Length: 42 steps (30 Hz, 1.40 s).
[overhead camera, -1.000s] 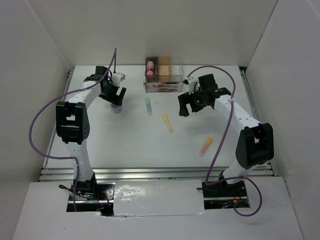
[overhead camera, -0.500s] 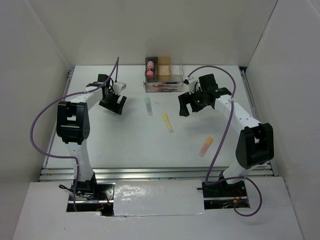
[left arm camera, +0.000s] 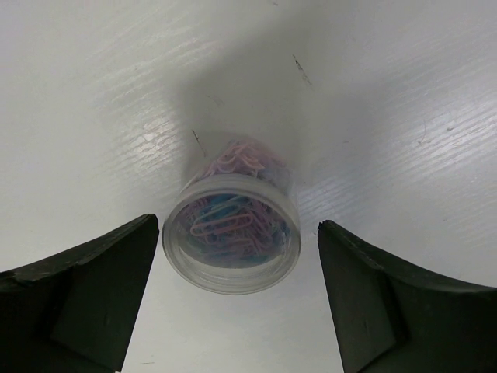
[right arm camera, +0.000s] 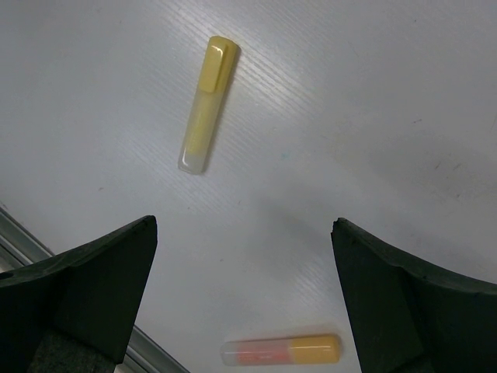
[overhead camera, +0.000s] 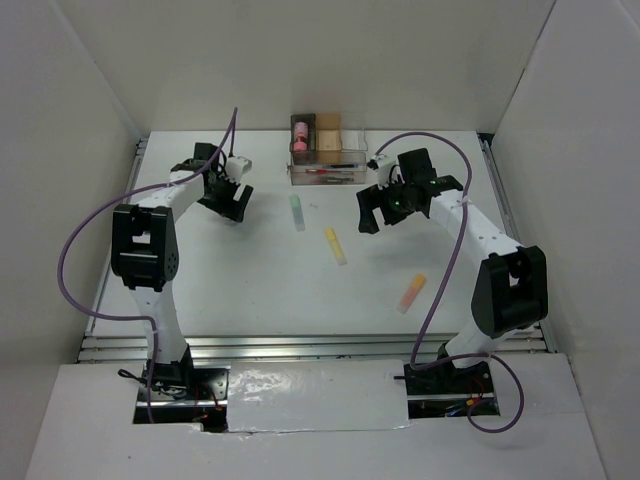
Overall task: Sort the stationery into containers
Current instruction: Pick up the stationery from the center of the board, then place the stationery in the storage box.
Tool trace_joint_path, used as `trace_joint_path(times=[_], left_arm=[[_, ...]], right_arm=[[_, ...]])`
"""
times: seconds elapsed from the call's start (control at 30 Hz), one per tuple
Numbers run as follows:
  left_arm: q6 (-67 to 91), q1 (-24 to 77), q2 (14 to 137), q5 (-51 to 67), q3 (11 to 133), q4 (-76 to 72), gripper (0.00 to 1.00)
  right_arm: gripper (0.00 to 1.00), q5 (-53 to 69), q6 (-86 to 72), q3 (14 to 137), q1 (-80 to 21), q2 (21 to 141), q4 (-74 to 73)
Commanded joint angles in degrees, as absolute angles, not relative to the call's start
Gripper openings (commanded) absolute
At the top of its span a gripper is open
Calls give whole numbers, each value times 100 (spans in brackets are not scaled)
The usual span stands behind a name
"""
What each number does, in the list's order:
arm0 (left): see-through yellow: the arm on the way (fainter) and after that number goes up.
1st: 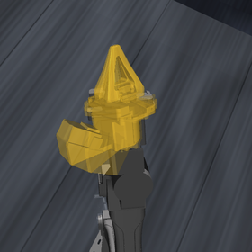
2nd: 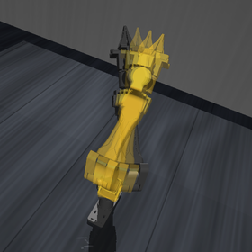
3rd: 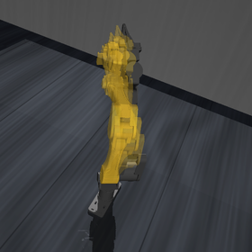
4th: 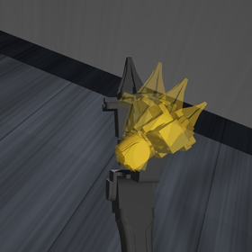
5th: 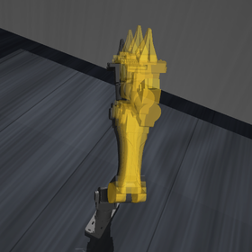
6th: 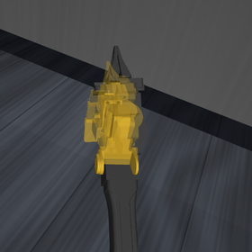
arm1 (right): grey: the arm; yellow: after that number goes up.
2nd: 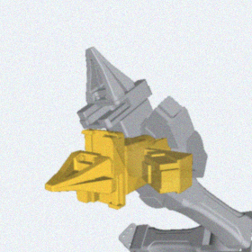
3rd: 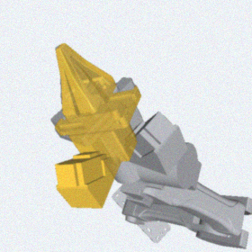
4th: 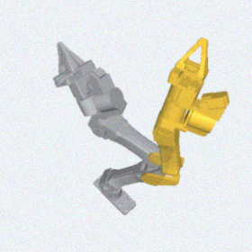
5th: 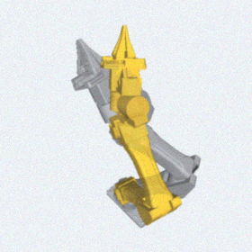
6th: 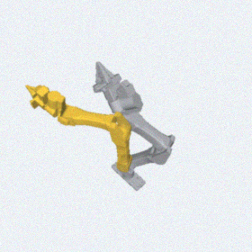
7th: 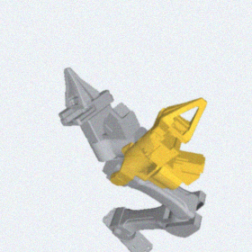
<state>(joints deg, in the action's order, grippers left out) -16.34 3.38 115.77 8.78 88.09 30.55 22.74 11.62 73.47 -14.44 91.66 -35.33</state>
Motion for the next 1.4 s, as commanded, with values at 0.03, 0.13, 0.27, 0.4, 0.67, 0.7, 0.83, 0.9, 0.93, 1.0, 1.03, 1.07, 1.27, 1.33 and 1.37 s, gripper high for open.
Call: trace_joint_path(times=[0.03, 0.13, 0.27, 0.4, 0.67, 0.7, 0.83, 0.9, 0.93, 1.0, 1.03, 1.07, 1.27, 1.33, 1.37], left_arm=[[-1670, 387, 11303, 844, 9009, 2971, 95], [-1670, 395, 11303, 870, 9000, 2953, 94], [-1687, 404, 11250, 861, 8938, 2883, 91], [-1705, 413, 11250, 844, 8982, 2900, 85], [-1714, 439, 11224, 940, 9280, 2944, 61], [-1714, 457, 11224, 967, 9281, 2953, 59], [-1635, 562, 11145, 1291, 9650, 2883, 48], [-1626, 641, 11110, 1379, 9921, 2717, 42], [-1582, 755, 11092, 1397, 10036, 2646, 41], [-1538, 861, 11083, 1432, 10290, 2297, 37], [-1503, 974, 11092, 1476, 10344, 2103, 36], [-1459, 1028, 11100, 1503, 10353, 1831, 33], [-1125, 1397, 11390, 1661, 10212, -639, 30], [-907, 1520, 11757, 1583, 10353, -1375, 30], [-801, 1547, 11890, 1547, 10432, -1623, 30]], right_arm=[[99, 2355, 1178, 7330, -1397, 9097, -3516], [99, 2364, 1169, 7330, -1406, 9097, -3516], [99, 2364, 1187, 7313, -1397, 9105, -3507], [99, 2382, 1187, 7313, -1397, 9105, -3489], [98, 2408, 1195, 7269, -1398, 9097, -3445], [98, 2408, 1204, 7260, -1397, 9097, -3445], [97, 2426, 1195, 7225, -1389, 9088, -3437], [97, 2434, 1213, 7190, -1371, 9088, -3419], [97, 2443, 1204, 7181, -1362, 9088, -3402], [97, 2469, 1195, 7154, -1327, 9088, -3375], [97, 2470, 1178, 7146, -1318, 9088, -3331], [97, 2478, 1169, 7128, -1310, 9097, -3314], [97, 2601, 1037, 7128, -1169, 9114, -3234], [97, 2671, 985, 7128, -1143, 9105, -3234], [97, 2689, 976, 7128, -1125, 9071, -3234]])
